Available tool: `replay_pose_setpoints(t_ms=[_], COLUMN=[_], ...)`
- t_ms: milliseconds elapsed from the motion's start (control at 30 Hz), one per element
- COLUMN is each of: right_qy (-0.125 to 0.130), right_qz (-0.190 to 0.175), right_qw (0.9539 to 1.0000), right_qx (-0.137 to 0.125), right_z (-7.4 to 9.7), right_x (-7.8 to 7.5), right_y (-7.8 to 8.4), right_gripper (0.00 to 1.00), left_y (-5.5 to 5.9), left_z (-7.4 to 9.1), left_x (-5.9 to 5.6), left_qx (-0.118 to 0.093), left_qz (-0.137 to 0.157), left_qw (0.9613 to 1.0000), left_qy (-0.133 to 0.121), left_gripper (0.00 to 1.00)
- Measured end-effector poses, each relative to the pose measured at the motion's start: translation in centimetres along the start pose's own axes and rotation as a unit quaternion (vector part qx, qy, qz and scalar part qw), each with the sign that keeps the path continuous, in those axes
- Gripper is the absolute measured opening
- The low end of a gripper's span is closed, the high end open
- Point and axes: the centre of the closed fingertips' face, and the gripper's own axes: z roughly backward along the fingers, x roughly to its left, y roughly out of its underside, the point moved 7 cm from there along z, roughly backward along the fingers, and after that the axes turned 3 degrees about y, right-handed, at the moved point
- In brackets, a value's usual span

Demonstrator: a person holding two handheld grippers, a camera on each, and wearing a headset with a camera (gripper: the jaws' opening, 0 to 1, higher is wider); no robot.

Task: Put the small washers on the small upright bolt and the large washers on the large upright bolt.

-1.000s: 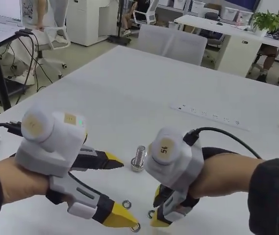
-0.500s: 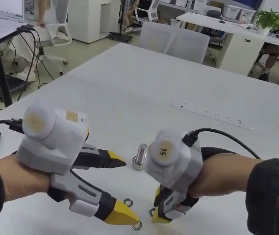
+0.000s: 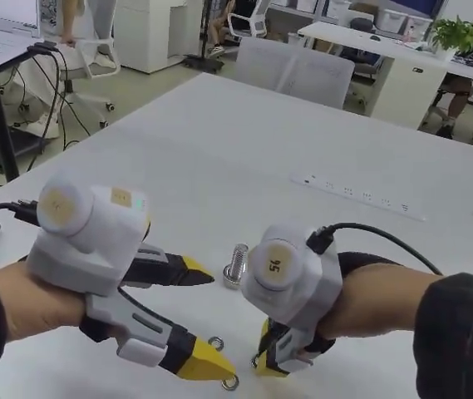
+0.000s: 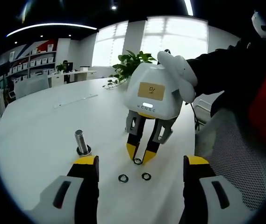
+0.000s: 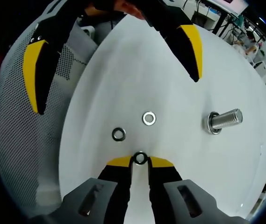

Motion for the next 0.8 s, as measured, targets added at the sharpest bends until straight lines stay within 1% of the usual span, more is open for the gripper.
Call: replay_pose_setpoints(t_ms=[133,533,700,800], right_qy=[0.001,0.005,0.002,0.002], right_qz=[-0.001,-0.002,-0.007,-0.015], right_qw=[1.0000,1.0000,1.0000,0.9999], right_qx=[-0.005,-0.003,0.005,-0.002], right_z=[0.02,0.26,0.19,0.55], right_x=[0.05,-0.19,-0.23,-0.25], right_y=[0.05,0.15,0.71,0.69], right_gripper=[0.14,0.14,0.14,0.14], left_y=[-0.04,0.06,0.10,0.11], left_z=[0.01,0.06,-0.02,-0.04], left_x=[-0.07,-0.07,-0.09,-0.11], left_qx=[0.000,0.003,0.005,0.005], left_qz=[-0.001,0.001,0.001,0.001], left_qw=[1.0000,1.0000,1.0000,1.0000], left_qy=[0.000,0.001,0.003,0.004], left_gripper=[0.72,0.71,0.71,0.71])
